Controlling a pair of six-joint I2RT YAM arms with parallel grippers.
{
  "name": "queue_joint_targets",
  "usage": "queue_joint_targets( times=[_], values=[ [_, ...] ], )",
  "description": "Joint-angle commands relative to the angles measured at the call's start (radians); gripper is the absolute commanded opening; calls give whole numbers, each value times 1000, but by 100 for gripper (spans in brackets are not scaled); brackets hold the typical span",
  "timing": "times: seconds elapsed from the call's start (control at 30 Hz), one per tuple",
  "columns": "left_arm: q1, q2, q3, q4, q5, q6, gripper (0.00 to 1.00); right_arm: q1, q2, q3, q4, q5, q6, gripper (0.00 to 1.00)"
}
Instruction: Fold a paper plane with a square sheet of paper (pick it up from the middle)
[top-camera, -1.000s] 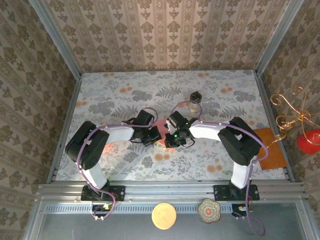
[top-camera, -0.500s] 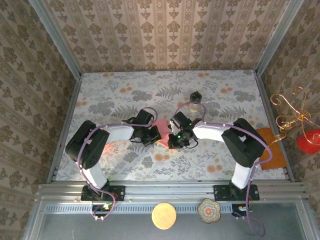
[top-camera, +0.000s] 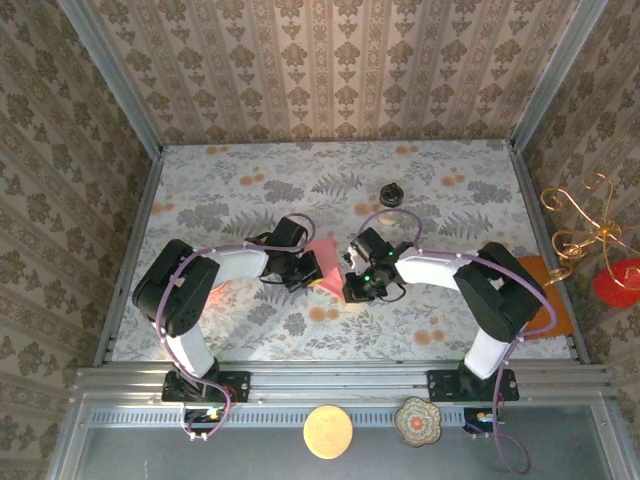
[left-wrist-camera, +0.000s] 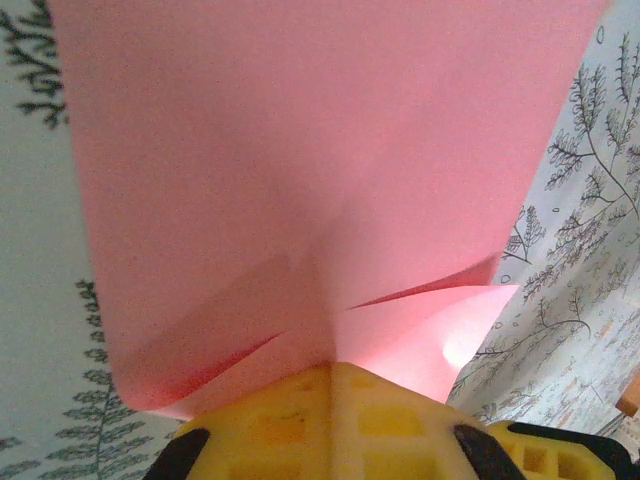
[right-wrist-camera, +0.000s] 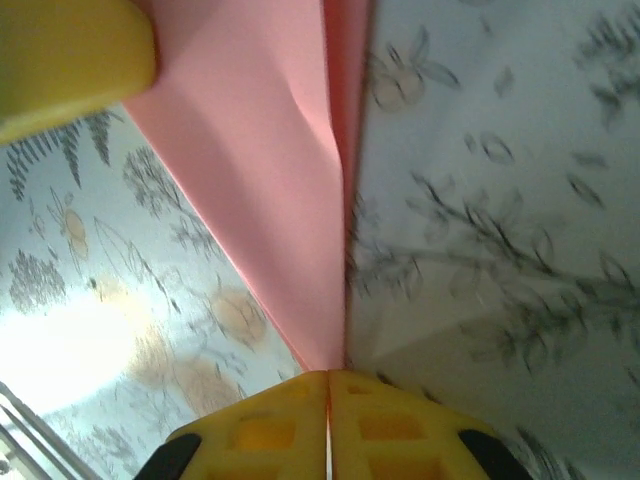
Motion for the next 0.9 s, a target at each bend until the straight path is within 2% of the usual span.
queue_joint_targets(
  times=[0.0,0.1,0.23,0.6,0.87],
  values=[
    [14,48,-17,-108,-70,24,7,-4,-92,-15,-6,-41,16,14],
    [14,45,-13,-108,-65,27,7,-4,-114,-3,32,-47,28,17],
    [11,45,-5,-107,-57,31,7,-4,-58,34,51,-53,37,17],
    [3,40,7,-108,-47,34,8,9,82,99,67,-91,29,10],
    [-5,10,37,-102,-39,63,8,9,124,80,27,-48,11,8]
  ],
)
